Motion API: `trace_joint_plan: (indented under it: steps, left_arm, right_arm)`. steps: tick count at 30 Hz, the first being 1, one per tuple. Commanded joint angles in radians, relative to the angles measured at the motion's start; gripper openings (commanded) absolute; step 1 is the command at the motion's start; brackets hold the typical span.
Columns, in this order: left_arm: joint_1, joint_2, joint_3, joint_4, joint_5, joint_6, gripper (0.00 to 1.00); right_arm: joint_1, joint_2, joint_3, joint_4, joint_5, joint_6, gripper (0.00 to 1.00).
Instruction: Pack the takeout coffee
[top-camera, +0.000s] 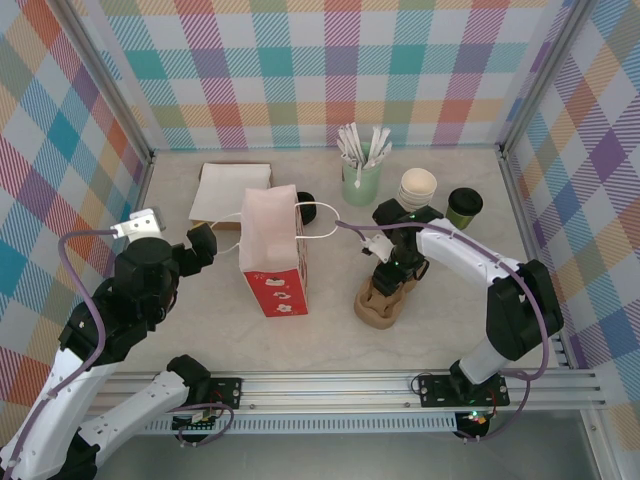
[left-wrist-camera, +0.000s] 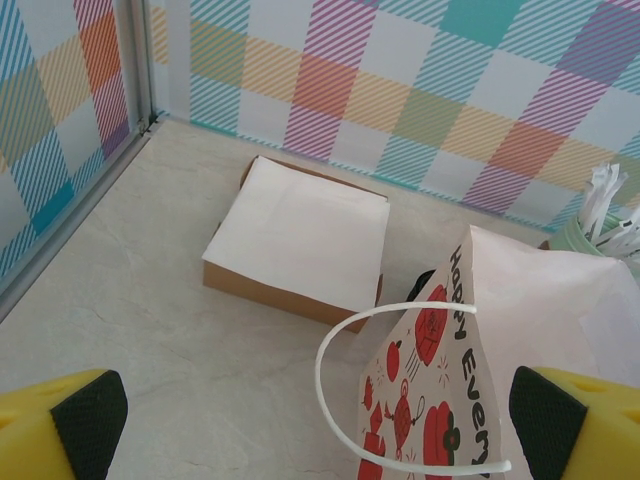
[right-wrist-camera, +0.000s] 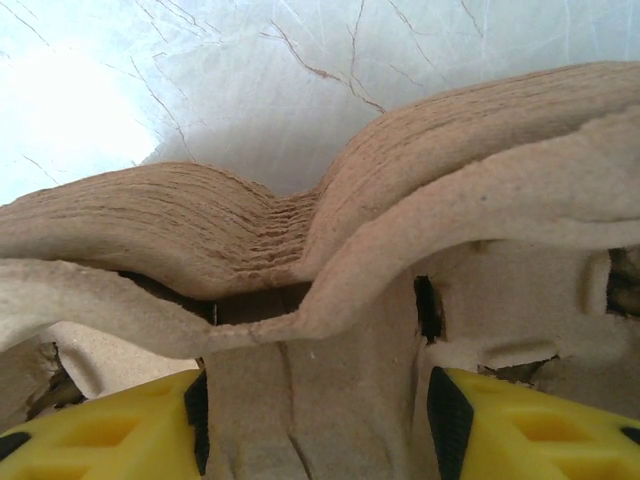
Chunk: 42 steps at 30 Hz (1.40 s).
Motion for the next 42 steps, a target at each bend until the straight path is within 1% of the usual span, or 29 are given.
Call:
trace_joint_plan:
  steps: [1,4,16,20,28,33,36,42]
  left_arm:
    - [0.009,0.006,-0.012,0.020,-0.013,-0.010,1.00]
    - [0.009,0.012,-0.013,0.022,-0.009,-0.009,1.00]
    - [0.009,0.026,-0.013,0.031,0.006,-0.012,1.00]
    - [0.009,0.028,-0.013,0.029,0.008,-0.012,1.00]
    - [0.009,0.027,-0.012,0.024,0.011,-0.011,1.00]
    - [0.009,0.029,-0.010,0.026,0.012,-0.009,1.00]
    - [0.009,0.033,-0.013,0.034,0.029,-0.010,1.00]
    - [0.010,0.067,-0.007,0.052,0.111,-0.012,1.00]
  right_arm:
    - [0.006,-0.010,0.012,-0.010,0.001,-0.007,0.57]
    - [0.006,-0.018,0.014,-0.017,-0.002,-0.008,0.55]
    - [0.006,-0.069,0.022,-0.051,-0.007,-0.005,0.53]
    - [0.006,-0.078,0.021,-0.057,-0.011,-0.009,0.48]
    - [0.006,-0.056,0.015,-0.052,0.005,-0.010,0.46]
    - [0.006,-0.095,0.027,-0.080,0.012,-0.011,0.46]
    - [0.005,-0.131,0.037,-0.108,0.016,-0.009,0.46]
    - [0.004,-0.211,0.048,-0.158,0.057,-0.002,0.45]
